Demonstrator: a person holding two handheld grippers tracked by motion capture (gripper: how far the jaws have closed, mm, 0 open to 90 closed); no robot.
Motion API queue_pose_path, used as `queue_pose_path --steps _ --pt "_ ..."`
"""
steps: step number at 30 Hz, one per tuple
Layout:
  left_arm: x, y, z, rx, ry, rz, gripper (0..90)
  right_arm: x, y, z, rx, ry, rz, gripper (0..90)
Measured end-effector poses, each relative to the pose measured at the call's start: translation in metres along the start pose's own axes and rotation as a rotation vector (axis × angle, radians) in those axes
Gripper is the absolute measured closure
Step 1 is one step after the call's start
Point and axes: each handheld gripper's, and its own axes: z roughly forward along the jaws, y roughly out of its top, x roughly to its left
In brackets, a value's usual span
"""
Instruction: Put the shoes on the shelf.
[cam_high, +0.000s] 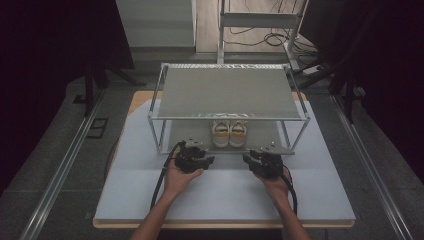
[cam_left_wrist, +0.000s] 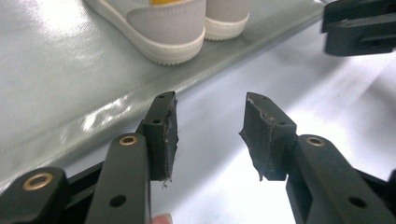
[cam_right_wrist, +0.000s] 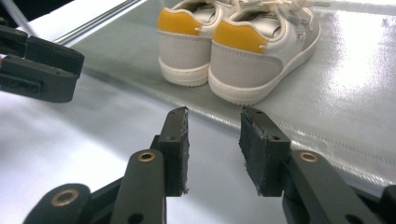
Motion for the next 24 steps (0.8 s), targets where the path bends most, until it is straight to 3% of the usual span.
queue_pose_path --steps 7,14,24 --pt "0.002 -0.023 -0.016 -0.003 -0.001 0.002 53.6 0.001 -0.013 -0.020 -0.007 0.031 -0.028 58.8" --pt "0.013 -0.048 -0.030 0.014 0.021 -0.012 52.2 -0.004 -0.029 -0.037 0.006 0.044 -0.052 55.9" --pt "0.026 -0.066 -0.044 0.012 0.062 -0.045 49.3 -0.018 -0.042 -0.050 0.019 0.002 -0.021 49.5"
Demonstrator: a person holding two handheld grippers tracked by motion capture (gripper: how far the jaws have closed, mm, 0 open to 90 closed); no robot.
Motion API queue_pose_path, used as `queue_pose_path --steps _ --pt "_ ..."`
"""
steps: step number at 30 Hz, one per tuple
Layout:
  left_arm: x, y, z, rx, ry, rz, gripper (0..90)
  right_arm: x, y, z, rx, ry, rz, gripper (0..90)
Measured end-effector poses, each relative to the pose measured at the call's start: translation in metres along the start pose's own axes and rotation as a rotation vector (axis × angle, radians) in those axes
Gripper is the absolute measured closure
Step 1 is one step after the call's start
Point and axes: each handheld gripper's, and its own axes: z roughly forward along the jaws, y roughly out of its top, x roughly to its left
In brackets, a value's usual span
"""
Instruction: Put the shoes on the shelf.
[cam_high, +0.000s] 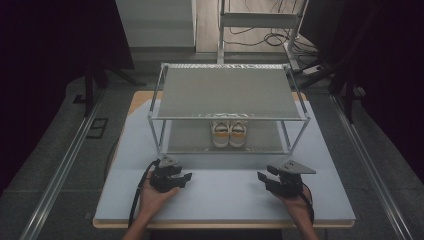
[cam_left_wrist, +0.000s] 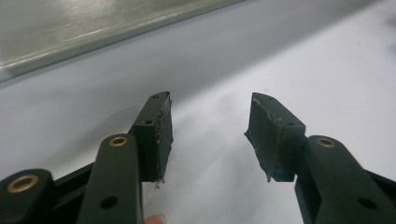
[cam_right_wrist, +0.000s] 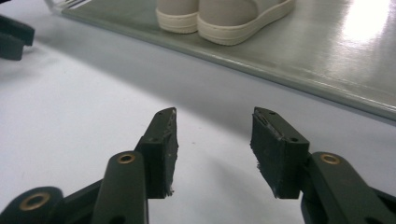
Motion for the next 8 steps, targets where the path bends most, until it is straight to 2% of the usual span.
queue_pose_path --steps 7,8 --pt "0.0033 0.0008 -0.0022 -0.003 0.011 -0.013 44.5 0.0011 0.0014 -0.0005 -0.010 -0.003 -0.003 45.5" --pt "0.0037 0.0007 -0.0019 0.000 0.025 -0.008 42.7 0.0006 0.0011 -0.0002 -0.008 -0.004 -0.003 44.3"
